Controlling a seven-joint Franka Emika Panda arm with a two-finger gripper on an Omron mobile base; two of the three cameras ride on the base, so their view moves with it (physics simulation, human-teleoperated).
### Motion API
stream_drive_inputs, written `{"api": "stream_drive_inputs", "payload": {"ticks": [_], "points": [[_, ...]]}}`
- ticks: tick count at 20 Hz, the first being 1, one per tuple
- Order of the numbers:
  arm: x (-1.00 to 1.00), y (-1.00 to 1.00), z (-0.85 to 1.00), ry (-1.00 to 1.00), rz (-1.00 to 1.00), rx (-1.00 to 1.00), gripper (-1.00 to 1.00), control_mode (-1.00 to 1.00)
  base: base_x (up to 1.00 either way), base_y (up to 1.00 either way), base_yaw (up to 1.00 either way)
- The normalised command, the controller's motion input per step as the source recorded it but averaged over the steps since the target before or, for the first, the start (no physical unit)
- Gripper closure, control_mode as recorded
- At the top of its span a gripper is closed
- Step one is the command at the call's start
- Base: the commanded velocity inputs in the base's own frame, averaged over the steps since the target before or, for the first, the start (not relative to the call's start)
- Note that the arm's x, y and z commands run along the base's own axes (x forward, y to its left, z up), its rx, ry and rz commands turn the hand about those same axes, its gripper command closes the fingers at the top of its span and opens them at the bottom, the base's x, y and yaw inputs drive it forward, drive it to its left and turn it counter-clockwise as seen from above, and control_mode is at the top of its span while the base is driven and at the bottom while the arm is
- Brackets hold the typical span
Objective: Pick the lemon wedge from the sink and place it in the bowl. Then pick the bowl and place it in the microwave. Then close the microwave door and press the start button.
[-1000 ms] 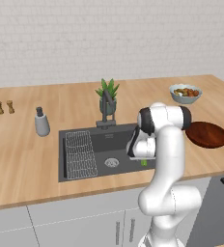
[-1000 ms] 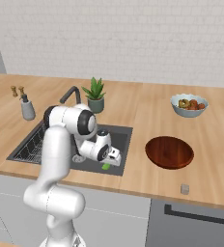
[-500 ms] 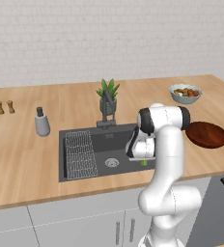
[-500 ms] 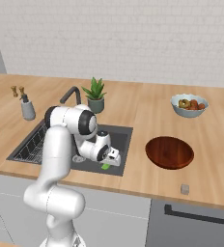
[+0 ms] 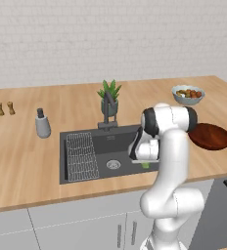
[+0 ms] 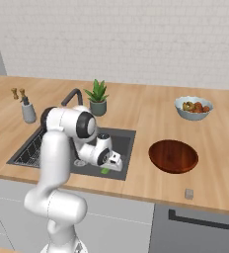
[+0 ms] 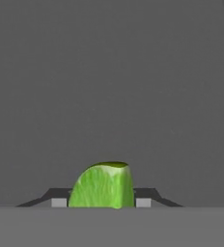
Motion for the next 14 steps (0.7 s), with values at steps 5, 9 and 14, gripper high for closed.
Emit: {"api": "stream_drive_inputs", "payload": {"ticks": [5,9,14], "points": [[-0.37,-0.05,0.85,0.00,-0.05,0.01,1.00,-1.00,0.00,0.00,0.00],[-0.30,-0.09,1.00,-0.04,-0.04,0.03,1.00,-1.00,0.00,0.00,0.00],[-0.29,-0.03,1.00,-0.13,-0.02,0.02,1.00,-1.00,0.00,0.00,0.00]]}}
